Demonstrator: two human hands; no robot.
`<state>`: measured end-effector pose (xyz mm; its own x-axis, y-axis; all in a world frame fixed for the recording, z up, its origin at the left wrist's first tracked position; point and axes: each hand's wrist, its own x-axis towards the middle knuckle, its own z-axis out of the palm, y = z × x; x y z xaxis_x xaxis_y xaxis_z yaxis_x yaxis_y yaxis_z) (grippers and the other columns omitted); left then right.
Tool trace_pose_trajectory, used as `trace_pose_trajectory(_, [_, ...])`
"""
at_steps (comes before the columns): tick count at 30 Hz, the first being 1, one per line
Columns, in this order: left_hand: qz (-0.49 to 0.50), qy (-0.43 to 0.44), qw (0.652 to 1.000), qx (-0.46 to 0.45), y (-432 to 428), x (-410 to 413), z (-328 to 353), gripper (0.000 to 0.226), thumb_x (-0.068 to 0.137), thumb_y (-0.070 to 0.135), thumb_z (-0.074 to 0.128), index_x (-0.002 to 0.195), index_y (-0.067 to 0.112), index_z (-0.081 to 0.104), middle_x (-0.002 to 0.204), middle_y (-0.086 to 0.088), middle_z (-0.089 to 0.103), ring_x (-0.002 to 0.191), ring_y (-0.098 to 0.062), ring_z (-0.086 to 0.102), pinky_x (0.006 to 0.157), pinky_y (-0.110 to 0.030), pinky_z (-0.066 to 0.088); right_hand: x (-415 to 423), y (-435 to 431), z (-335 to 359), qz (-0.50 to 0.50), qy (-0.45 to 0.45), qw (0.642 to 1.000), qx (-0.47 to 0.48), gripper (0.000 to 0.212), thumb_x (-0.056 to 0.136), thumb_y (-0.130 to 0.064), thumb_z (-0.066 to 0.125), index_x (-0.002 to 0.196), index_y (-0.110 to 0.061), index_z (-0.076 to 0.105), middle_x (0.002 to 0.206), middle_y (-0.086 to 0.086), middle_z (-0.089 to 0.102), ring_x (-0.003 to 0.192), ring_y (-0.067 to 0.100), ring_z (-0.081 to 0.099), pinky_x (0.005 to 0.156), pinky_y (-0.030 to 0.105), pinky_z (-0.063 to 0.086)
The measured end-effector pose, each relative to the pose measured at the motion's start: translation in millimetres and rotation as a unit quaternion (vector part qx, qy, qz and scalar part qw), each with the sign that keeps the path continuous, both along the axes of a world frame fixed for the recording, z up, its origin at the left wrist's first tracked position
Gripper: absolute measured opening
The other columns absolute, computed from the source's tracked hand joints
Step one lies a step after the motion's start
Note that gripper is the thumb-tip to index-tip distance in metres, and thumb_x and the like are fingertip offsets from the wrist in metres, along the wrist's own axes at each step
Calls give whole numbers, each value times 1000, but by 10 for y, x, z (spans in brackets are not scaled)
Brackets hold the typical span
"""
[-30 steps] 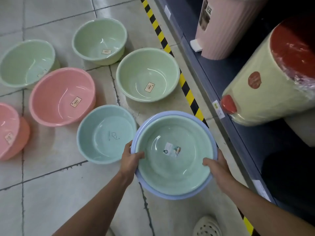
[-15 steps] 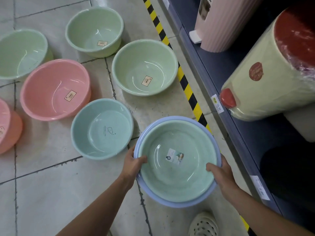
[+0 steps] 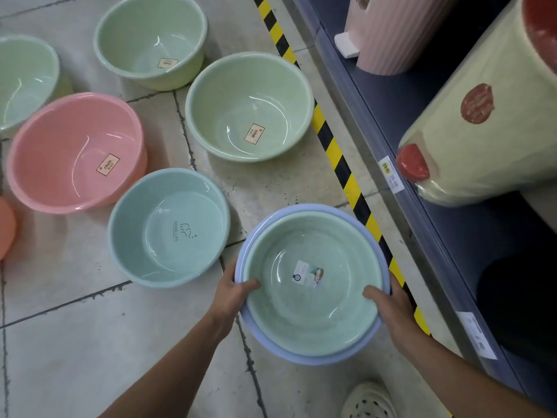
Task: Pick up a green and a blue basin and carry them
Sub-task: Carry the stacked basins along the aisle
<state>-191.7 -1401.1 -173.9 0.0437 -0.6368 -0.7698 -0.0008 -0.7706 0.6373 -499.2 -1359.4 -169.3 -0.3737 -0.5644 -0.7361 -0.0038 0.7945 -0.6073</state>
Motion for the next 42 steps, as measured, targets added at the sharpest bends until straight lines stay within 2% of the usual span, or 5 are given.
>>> trace_pose_trajectory(8, [-26, 32, 999, 5, -80, 28, -8, 68, 67, 6, 67, 130, 32, 62, 114, -2, 76, 103, -25, 73, 87, -44, 60, 108, -83, -58, -84, -63, 994, -15, 51, 79, 6, 61, 121, -25, 64, 111, 8, 71, 96, 30, 67, 70, 35, 53])
trace_pose_trajectory(12, [-27, 33, 999, 10, -105, 95, 136, 63, 66, 6, 68, 125, 28, 66, 111, -5, 77, 102, -29, 73, 83, -43, 61, 139, -103, 136, -78, -74, 994, -22, 59, 65, -6, 65, 121, -23, 65, 107, 6, 73, 92, 27, 68, 65, 31, 53])
trace_pose_trajectory(16, [-17, 30, 999, -2, -137, 192, 400, 57, 66, 6, 68, 119, 28, 69, 106, -2, 79, 97, -25, 75, 74, -35, 60, 190, -227, 421, -45, -71, 996, -31, 58, 59, -14, 64, 115, -31, 67, 105, 0, 74, 95, 26, 69, 69, 33, 54])
trace_pose_trajectory(31, [102, 7, 993, -59, -676, 1539, 1893, 56, 68, 16, 70, 122, 29, 67, 109, -1, 78, 102, -26, 74, 88, -47, 60, 1455, -1598, 2094, 151, -55, 983, -94, 54, 68, -17, 66, 121, -30, 64, 108, -1, 74, 101, 22, 69, 79, 36, 56])
trace_pose_trajectory(42, [144, -6, 986, -80, -651, 2782, 2035, 58, 68, 16, 66, 125, 28, 66, 115, -3, 76, 107, -27, 72, 93, -49, 58, 2771, -1871, 2172, 180, -55, 978, -88, 40, 82, -3, 64, 115, -27, 66, 105, 3, 74, 94, 20, 69, 70, 30, 53])
